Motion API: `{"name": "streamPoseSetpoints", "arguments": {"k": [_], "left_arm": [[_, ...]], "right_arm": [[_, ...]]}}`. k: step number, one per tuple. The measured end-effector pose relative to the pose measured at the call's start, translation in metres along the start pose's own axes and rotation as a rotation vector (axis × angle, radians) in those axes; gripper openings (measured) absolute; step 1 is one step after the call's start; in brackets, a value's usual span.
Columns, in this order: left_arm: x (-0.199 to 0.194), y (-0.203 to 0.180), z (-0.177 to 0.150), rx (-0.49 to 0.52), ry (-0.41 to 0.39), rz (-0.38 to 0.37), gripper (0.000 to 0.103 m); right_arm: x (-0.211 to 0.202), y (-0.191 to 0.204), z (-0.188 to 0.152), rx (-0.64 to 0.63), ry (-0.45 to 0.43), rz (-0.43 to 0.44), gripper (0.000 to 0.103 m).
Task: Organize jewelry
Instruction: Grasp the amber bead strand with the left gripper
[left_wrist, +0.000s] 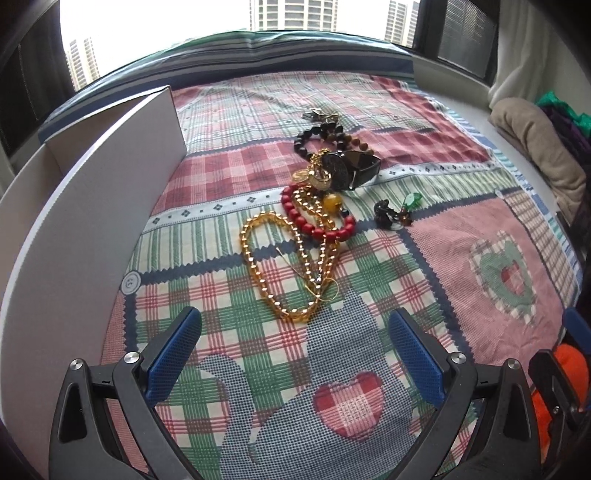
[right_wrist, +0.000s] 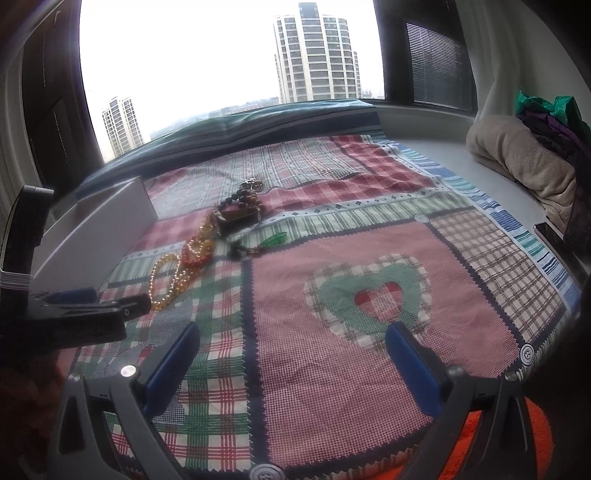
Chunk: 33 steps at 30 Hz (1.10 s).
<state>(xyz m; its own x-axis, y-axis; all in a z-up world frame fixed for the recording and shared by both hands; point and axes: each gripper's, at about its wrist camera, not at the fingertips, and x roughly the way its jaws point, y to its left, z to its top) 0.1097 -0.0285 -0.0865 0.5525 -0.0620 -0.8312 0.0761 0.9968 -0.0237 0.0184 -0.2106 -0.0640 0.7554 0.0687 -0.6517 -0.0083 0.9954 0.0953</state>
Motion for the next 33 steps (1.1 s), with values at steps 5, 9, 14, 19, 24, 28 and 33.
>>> {"name": "streamPoseSetpoints", "arguments": {"k": [5, 9, 14, 19, 24, 28, 33], "left_arm": [[0.025, -0.007, 0.015, 0.023, 0.004, 0.046, 0.101], [0.037, -0.003, 0.018, 0.005, 0.019, 0.055, 0.101], [0.05, -0.009, 0.018, 0.038, 0.02, 0.072, 0.101], [0.06, -0.005, 0.02, 0.013, 0.034, 0.053, 0.101], [0.058, 0.004, 0.019, -0.013, 0.032, 0.028, 0.091], [0.051, 0.004, 0.019, 0.005, 0.026, 0.016, 0.056], [0.039, 0.007, 0.008, 0.026, 0.032, -0.005, 0.022]], "right_arm": [[-0.002, -0.002, -0.002, 0.008, -0.01, -0.004, 0.102], [0.001, -0.005, -0.003, 0.022, -0.001, 0.003, 0.102], [0.005, -0.007, -0.004, 0.029, 0.009, 0.007, 0.102], [0.006, -0.009, -0.005, 0.041, 0.011, 0.008, 0.102], [0.01, -0.01, -0.007, 0.051, 0.025, 0.011, 0.102], [0.012, -0.01, -0.007, 0.051, 0.031, 0.013, 0.102], [0.014, -0.015, -0.008, 0.073, 0.04, 0.017, 0.102]]}}
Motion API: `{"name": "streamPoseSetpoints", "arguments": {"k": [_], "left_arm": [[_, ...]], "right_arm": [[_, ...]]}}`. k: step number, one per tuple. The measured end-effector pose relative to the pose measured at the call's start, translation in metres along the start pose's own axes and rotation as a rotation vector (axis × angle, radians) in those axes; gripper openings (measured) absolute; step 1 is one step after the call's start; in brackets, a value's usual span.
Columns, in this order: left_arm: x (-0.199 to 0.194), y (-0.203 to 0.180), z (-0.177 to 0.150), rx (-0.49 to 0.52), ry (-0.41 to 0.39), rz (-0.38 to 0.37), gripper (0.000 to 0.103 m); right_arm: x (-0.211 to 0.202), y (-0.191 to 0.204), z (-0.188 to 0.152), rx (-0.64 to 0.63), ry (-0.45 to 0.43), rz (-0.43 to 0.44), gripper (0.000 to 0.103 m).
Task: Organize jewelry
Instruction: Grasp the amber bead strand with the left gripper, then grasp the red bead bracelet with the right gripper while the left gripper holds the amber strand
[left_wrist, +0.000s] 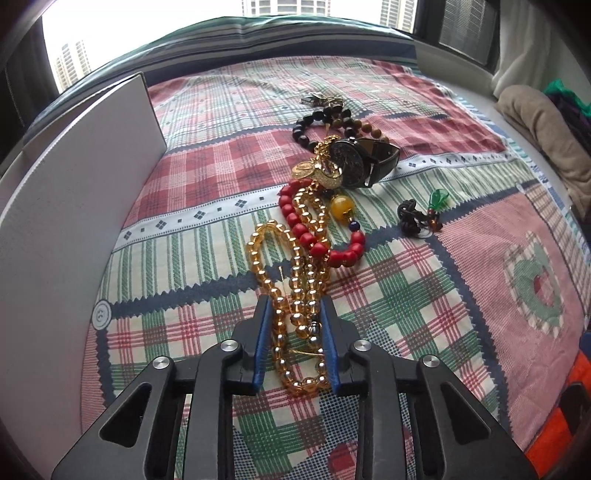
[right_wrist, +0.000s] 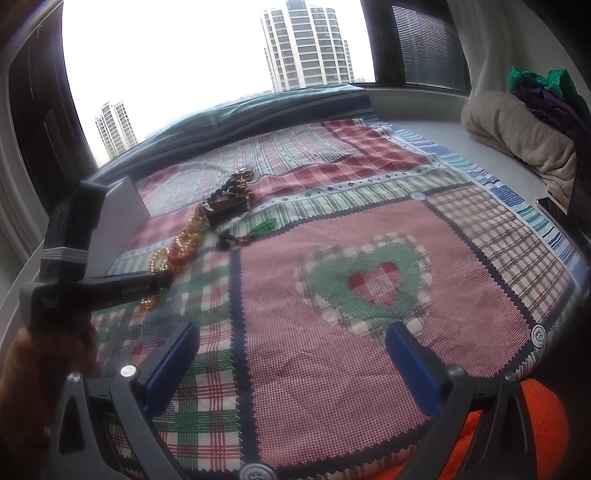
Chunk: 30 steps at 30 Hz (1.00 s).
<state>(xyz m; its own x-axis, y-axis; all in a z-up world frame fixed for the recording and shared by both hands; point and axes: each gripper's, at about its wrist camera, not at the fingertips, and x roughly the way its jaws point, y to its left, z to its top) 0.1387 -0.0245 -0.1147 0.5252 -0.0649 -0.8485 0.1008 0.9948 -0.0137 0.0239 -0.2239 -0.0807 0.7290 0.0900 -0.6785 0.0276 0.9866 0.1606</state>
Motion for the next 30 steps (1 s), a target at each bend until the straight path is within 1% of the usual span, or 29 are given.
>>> {"name": "streamPoseSetpoints", "arguments": {"k": [1, 2, 5, 8, 11, 13, 15, 17, 20, 22, 24, 27, 29, 30], "left_arm": [[-0.003, 0.002, -0.004, -0.003, 0.006, -0.016, 0.015], [-0.006, 0.005, -0.008, -0.01, 0.014, -0.033, 0.014], [-0.017, 0.013, -0.023, -0.026, 0.042, -0.064, 0.014], [-0.03, 0.017, -0.039, -0.019, 0.065, -0.078, 0.014], [-0.041, 0.019, -0.055, -0.011, 0.091, -0.118, 0.014], [-0.045, 0.018, -0.062, -0.004, 0.098, -0.145, 0.014], [-0.047, 0.019, -0.066, -0.004, 0.095, -0.152, 0.014], [-0.048, 0.023, -0.068, -0.021, 0.096, -0.164, 0.014], [-0.048, 0.028, -0.068, -0.038, 0.095, -0.167, 0.014], [-0.049, 0.031, -0.07, -0.047, 0.092, -0.161, 0.014], [-0.049, 0.034, -0.071, -0.061, 0.087, -0.166, 0.014], [-0.048, 0.037, -0.072, -0.085, 0.082, -0.178, 0.014], [-0.048, 0.038, -0.072, -0.091, 0.08, -0.181, 0.014], [-0.048, 0.038, -0.072, -0.093, 0.078, -0.182, 0.014]], "right_arm": [[0.001, -0.001, 0.0, 0.006, 0.003, 0.0, 0.102], [0.001, -0.003, 0.0, 0.011, 0.005, 0.002, 0.102], [0.001, -0.005, -0.001, 0.022, 0.009, 0.008, 0.102], [0.003, -0.005, -0.001, 0.027, 0.018, 0.014, 0.102], [0.005, -0.005, -0.001, 0.028, 0.029, 0.018, 0.102], [0.006, -0.004, 0.0, 0.023, 0.034, 0.021, 0.102], [0.008, 0.0, 0.002, 0.006, 0.048, 0.035, 0.102], [0.013, 0.011, 0.005, -0.043, 0.076, 0.091, 0.102], [0.027, 0.041, 0.011, -0.158, 0.151, 0.26, 0.102], [0.041, 0.062, 0.015, -0.24, 0.197, 0.319, 0.095], [0.062, 0.079, 0.023, -0.279, 0.251, 0.335, 0.069], [0.097, 0.101, 0.034, -0.324, 0.312, 0.315, 0.056], [0.113, 0.113, 0.037, -0.31, 0.338, 0.333, 0.054], [0.116, 0.118, 0.039, -0.301, 0.336, 0.339, 0.054]]}}
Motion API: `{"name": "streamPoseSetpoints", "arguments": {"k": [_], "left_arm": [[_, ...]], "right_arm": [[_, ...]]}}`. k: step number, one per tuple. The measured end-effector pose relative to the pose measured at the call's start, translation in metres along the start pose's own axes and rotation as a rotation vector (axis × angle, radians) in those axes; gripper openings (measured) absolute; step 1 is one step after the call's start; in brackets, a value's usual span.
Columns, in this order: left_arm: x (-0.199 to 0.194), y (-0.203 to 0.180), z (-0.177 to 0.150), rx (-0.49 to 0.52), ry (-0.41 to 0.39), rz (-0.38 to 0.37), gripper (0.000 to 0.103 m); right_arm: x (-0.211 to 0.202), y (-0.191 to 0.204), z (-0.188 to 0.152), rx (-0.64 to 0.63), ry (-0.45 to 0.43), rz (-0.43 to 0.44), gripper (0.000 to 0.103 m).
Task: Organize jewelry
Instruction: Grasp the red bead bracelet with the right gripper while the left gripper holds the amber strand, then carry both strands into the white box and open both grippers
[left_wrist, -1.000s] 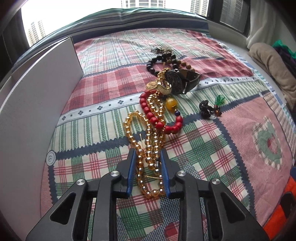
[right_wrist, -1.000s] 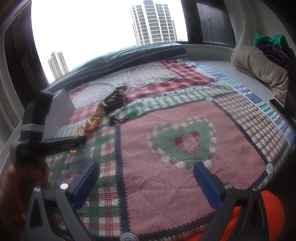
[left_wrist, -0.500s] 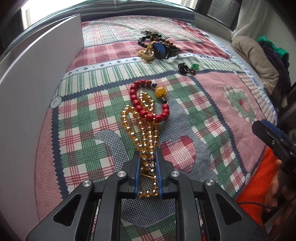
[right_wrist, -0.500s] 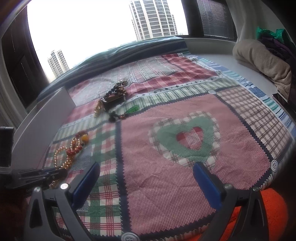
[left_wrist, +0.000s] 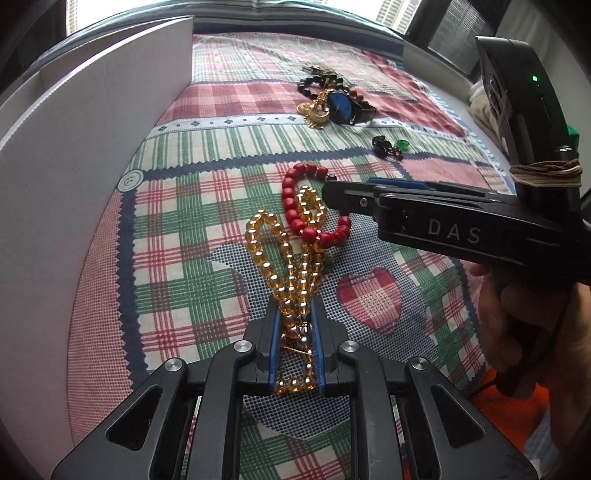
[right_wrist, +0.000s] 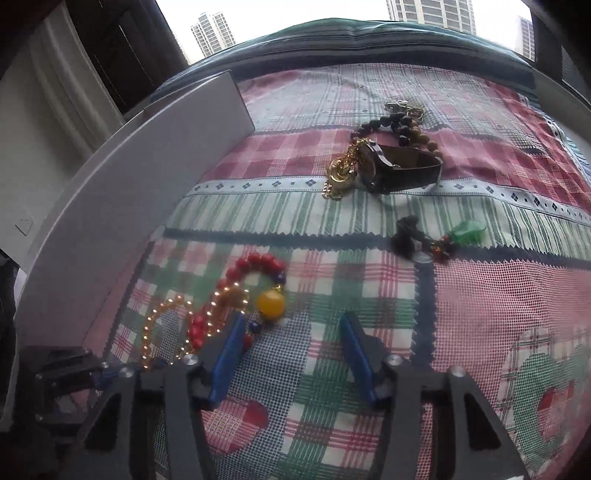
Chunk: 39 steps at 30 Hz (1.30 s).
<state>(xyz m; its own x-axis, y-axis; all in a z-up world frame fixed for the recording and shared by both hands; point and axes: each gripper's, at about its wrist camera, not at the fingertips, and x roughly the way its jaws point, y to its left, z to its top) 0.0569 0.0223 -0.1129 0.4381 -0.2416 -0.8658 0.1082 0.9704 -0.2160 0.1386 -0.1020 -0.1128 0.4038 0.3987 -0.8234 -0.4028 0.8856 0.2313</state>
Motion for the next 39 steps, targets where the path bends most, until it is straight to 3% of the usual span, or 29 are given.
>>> {"name": "streamPoseSetpoints", "arguments": {"k": [1, 3, 5, 8, 11, 12, 23, 39], "left_arm": [[0.0, 0.0, 0.0, 0.0, -0.002, 0.0, 0.014], [0.0, 0.0, 0.0, 0.001, -0.005, 0.0, 0.014], [0.0, 0.002, 0.001, -0.01, -0.003, -0.007, 0.014], [0.0, 0.006, 0.003, -0.04, 0.001, -0.018, 0.014], [-0.007, 0.008, 0.004, -0.063, -0.019, -0.019, 0.013], [-0.012, 0.009, 0.005, -0.067, -0.031, -0.022, 0.009], [-0.08, 0.005, 0.024, -0.065, -0.135, -0.069, 0.006], [-0.195, 0.025, 0.031, -0.126, -0.263, -0.149, 0.006]], "right_arm": [[0.003, 0.005, 0.003, -0.004, -0.003, -0.005, 0.053], [0.01, 0.014, 0.008, -0.025, 0.004, -0.021, 0.038], [0.011, 0.024, 0.009, -0.083, 0.003, -0.086, 0.03], [0.008, 0.029, 0.006, -0.114, 0.031, -0.09, 0.017], [-0.005, 0.022, 0.002, -0.099, 0.038, -0.082, 0.017], [-0.013, 0.019, 0.003, -0.089, 0.026, -0.073, 0.017], [-0.107, 0.017, 0.025, -0.088, -0.122, -0.048, 0.018], [-0.153, 0.059, 0.036, -0.169, -0.213, -0.002, 0.018]]}}
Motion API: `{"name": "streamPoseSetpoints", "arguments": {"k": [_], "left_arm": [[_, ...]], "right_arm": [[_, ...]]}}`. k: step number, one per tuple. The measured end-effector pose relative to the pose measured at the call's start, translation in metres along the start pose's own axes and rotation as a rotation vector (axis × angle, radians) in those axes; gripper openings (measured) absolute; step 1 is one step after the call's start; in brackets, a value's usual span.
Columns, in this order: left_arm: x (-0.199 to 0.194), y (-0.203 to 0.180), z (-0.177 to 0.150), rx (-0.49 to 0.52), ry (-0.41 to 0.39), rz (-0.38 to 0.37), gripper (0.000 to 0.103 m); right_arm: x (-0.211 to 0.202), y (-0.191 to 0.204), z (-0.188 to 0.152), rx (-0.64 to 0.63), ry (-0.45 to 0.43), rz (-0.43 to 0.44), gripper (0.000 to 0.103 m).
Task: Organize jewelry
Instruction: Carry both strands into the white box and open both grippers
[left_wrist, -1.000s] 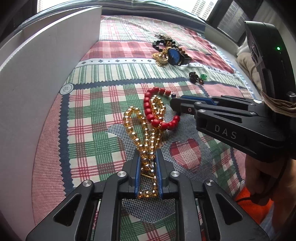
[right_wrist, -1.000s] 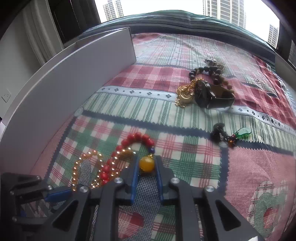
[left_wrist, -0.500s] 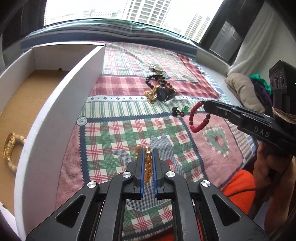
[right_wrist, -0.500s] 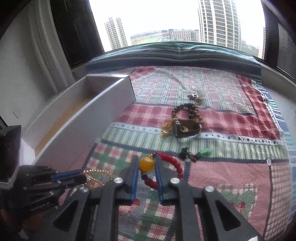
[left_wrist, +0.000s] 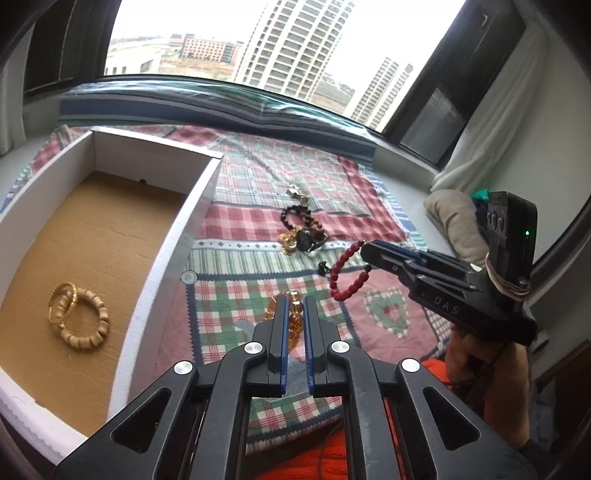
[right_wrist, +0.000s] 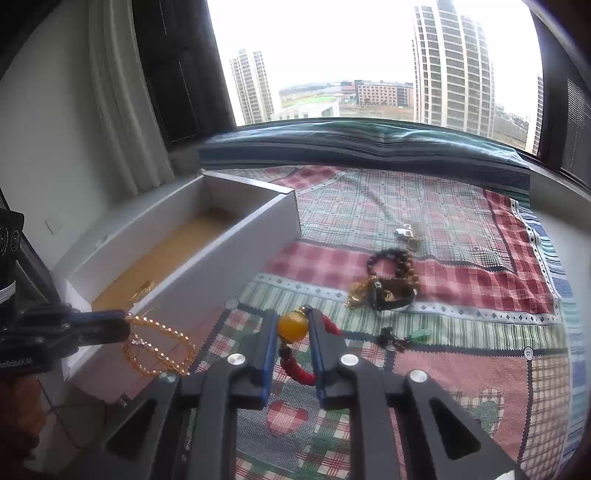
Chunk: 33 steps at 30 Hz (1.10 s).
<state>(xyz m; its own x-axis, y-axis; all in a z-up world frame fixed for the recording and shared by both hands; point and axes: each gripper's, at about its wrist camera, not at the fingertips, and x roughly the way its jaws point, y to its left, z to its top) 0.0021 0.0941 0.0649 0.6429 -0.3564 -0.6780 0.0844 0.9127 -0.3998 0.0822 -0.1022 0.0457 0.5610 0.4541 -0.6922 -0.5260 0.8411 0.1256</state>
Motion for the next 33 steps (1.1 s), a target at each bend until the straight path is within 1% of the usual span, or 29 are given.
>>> {"name": "streamPoseSetpoints", "arguments": {"k": [2, 4, 7, 9, 13, 15, 17, 20, 22, 25, 26, 27, 28, 29, 30, 33], "left_arm": [[-0.021, 0.009, 0.003, -0.031, -0.025, -0.002, 0.006], [-0.043, 0.022, 0.006, -0.057, -0.059, 0.02, 0.006], [-0.071, 0.041, 0.01, -0.087, -0.114, 0.093, 0.006], [-0.086, 0.056, 0.011, -0.102, -0.146, 0.157, 0.006], [-0.098, 0.084, 0.007, -0.131, -0.171, 0.27, 0.006], [-0.095, 0.099, 0.003, -0.15, -0.165, 0.313, 0.006], [-0.088, 0.115, -0.004, -0.178, -0.145, 0.331, 0.006], [-0.074, 0.14, -0.017, -0.233, -0.092, 0.335, 0.006], [-0.063, 0.152, -0.027, -0.255, -0.055, 0.353, 0.006], [-0.045, 0.16, -0.04, -0.251, 0.006, 0.388, 0.007], [-0.041, 0.16, -0.043, -0.242, 0.018, 0.405, 0.008], [-0.037, 0.159, -0.046, -0.233, 0.025, 0.415, 0.019], [-0.035, 0.158, -0.048, -0.221, 0.029, 0.417, 0.034], [-0.033, 0.155, -0.049, -0.215, 0.027, 0.417, 0.039], [-0.031, 0.153, -0.05, -0.208, 0.024, 0.422, 0.043], [-0.024, 0.141, -0.048, -0.168, 0.024, 0.422, 0.043]], "right_arm": [[-0.003, 0.011, 0.008, -0.018, -0.011, 0.023, 0.018], [-0.005, 0.023, 0.016, -0.038, -0.024, 0.052, 0.018], [-0.007, 0.048, 0.032, -0.078, -0.046, 0.102, 0.018], [-0.005, 0.067, 0.042, -0.104, -0.052, 0.141, 0.018], [0.006, 0.109, 0.062, -0.154, -0.054, 0.224, 0.018], [0.016, 0.131, 0.072, -0.18, -0.05, 0.26, 0.018], [0.031, 0.152, 0.081, -0.21, -0.039, 0.282, 0.018], [0.064, 0.178, 0.088, -0.25, -0.001, 0.289, 0.017], [0.09, 0.192, 0.088, -0.279, 0.036, 0.29, 0.017], [0.124, 0.201, 0.084, -0.301, 0.072, 0.27, 0.018], [0.132, 0.201, 0.083, -0.305, 0.08, 0.259, 0.018], [0.139, 0.201, 0.082, -0.311, 0.085, 0.238, 0.02], [0.142, 0.2, 0.081, -0.311, 0.085, 0.22, 0.024], [0.143, 0.196, 0.083, -0.297, 0.081, 0.21, 0.038], [0.139, 0.19, 0.084, -0.272, 0.069, 0.208, 0.048], [0.119, 0.174, 0.087, -0.22, 0.025, 0.194, 0.049]]}}
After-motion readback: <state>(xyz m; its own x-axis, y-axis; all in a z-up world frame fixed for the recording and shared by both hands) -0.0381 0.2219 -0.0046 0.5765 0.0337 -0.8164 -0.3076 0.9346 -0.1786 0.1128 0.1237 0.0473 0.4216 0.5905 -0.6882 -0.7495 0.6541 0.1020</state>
